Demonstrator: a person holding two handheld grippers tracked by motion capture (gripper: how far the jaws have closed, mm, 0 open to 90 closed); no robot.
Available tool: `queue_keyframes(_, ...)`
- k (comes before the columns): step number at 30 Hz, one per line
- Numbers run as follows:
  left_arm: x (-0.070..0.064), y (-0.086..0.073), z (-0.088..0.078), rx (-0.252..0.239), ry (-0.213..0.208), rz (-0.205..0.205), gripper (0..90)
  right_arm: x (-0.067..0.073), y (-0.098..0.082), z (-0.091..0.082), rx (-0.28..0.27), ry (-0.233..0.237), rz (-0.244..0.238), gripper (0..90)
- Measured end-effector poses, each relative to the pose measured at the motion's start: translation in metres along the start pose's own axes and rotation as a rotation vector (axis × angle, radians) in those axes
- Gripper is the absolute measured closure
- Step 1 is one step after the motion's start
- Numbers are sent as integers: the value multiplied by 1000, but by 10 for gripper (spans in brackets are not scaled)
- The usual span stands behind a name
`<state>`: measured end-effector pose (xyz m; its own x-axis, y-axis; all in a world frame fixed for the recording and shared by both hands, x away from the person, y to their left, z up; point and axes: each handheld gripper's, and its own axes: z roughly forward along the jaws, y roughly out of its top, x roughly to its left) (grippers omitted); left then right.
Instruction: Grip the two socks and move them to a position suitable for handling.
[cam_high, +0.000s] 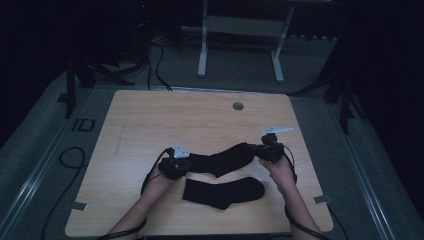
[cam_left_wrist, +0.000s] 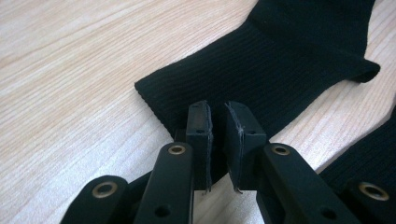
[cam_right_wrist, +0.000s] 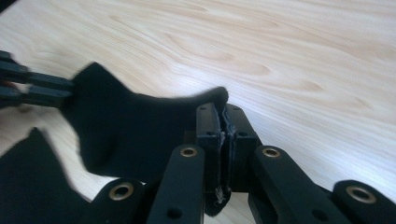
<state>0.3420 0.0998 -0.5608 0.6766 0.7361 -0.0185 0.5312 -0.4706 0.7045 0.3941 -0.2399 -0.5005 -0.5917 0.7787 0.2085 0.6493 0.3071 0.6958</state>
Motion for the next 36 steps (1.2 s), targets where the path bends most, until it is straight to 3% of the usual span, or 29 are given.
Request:
queue_keyframes(2,2,0,0,-2,-11,-4,800,-13,-7,2,23,-7,31,857)
queue_keyframes(4,3,0,1,1,-10,-2,800,-16,-9,2,30,-11,36,856)
queue_keyframes(5,3,1,1,3,-4,3,800,-23,-16,6,42,-35,53,853)
queue_keyframes(12,2,4,3,10,-33,3,789,-39,-30,17,90,-80,81,852)
queue_keyframes(13,2,4,3,11,-36,5,789,-40,-32,19,99,-89,81,835)
queue_keyframes(14,1,5,3,12,-41,8,763,-42,-35,22,106,-122,61,758)
queue_keyframes(18,2,4,3,8,-52,-4,743,-45,-35,22,92,-124,64,667)
queue_keyframes(20,3,4,1,7,-49,-17,683,-42,-32,17,90,-126,45,589)
queue_keyframes(23,4,5,-6,-9,-44,-33,645,-38,-29,12,74,-126,27,549)
queue_keyframes(28,3,6,-23,-30,-32,-32,539,-21,-24,0,69,-76,-27,481)
queue_keyframes(30,0,4,-30,-28,2,-40,538,-11,-25,-3,76,-63,-67,481)
queue_keyframes(31,-3,0,-36,-3,39,-28,540,-5,-26,-6,70,-38,-83,481)
queue_keyframes(33,-3,-4,-40,-1,38,-37,540,-1,-29,-9,73,-24,-94,472)
queue_keyframes(36,-4,-18,-49,3,-26,-96,539,1,-33,-13,81,-15,-93,457)
